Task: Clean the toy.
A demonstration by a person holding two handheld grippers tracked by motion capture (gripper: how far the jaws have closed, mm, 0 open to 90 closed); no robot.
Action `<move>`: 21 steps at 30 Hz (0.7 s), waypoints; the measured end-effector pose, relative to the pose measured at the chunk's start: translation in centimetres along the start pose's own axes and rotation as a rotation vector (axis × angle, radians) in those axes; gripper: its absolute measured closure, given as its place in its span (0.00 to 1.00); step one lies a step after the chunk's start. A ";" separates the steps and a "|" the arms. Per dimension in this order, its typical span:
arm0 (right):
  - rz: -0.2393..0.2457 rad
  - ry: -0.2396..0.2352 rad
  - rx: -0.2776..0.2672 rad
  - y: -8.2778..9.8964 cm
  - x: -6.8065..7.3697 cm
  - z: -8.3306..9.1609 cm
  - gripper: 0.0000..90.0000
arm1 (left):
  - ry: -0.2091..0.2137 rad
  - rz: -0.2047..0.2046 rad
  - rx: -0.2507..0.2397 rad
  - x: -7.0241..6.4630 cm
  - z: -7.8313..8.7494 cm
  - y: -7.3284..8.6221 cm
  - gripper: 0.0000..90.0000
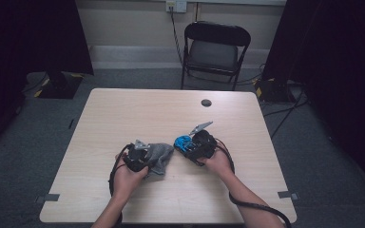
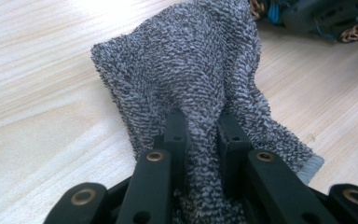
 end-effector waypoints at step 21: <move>0.087 -0.117 -0.031 -1.2 4.4 2.8 0.29 | 0.029 -0.011 -0.048 1.0 -1.8 -3.9 0.86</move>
Point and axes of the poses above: each handheld gripper's, and its own axes: z roughly backward along the jaws, y roughly out of its underside, x roughly to its left, the point moved 6 cm from there along -z, roughly forward along the jaws, and after that the axes turned 14 degrees about -x, right-handed, at the moved point
